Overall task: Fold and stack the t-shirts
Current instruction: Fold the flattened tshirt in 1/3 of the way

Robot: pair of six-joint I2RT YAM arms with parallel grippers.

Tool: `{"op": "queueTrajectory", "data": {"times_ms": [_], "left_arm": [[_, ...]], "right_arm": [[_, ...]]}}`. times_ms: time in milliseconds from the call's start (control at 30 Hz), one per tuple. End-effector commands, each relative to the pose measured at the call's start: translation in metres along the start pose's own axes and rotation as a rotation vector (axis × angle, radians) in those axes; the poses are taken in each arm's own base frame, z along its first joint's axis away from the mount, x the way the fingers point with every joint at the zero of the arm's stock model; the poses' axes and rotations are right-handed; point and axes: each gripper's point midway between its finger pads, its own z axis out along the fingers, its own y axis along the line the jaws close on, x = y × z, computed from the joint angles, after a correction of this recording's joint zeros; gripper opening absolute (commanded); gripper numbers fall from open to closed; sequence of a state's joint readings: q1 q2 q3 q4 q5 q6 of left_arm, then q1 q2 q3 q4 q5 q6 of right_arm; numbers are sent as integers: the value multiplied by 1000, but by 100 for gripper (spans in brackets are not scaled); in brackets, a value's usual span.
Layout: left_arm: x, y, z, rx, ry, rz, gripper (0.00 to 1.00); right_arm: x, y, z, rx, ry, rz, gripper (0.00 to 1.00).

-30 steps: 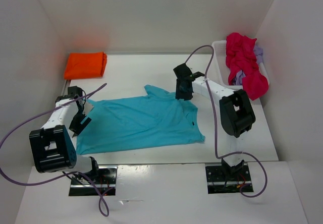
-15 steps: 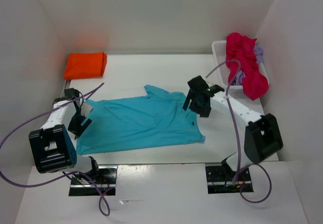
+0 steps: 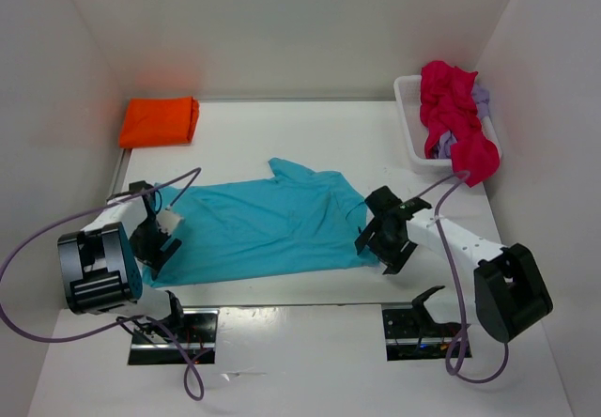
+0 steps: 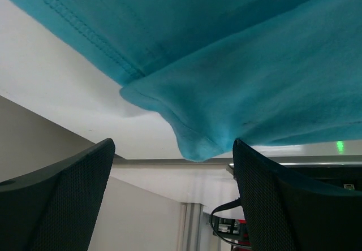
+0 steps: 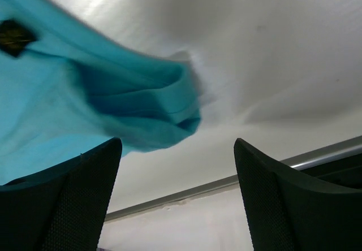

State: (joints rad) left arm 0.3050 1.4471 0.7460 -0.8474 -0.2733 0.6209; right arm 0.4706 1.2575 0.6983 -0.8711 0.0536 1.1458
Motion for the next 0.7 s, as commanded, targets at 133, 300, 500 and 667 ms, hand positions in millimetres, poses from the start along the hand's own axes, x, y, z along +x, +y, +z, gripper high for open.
{"op": "queueTrajectory", "data": {"times_ms": [133,300,500,667], "left_arm": [[0,0,5,20,-6,-28,91],[-4,-1,9,42,-10,-16,91],[-6,-7,25,113,28,-8,66],[-20,-5,26,137,-9,-22,44]], "right_arm": [[1,1,17,23,11,80,74],[-10,2,27,48,-11,90,52],[-13,-4,42,116,-10,73,21],[-12,-7,43,133,-3,71,0]]}}
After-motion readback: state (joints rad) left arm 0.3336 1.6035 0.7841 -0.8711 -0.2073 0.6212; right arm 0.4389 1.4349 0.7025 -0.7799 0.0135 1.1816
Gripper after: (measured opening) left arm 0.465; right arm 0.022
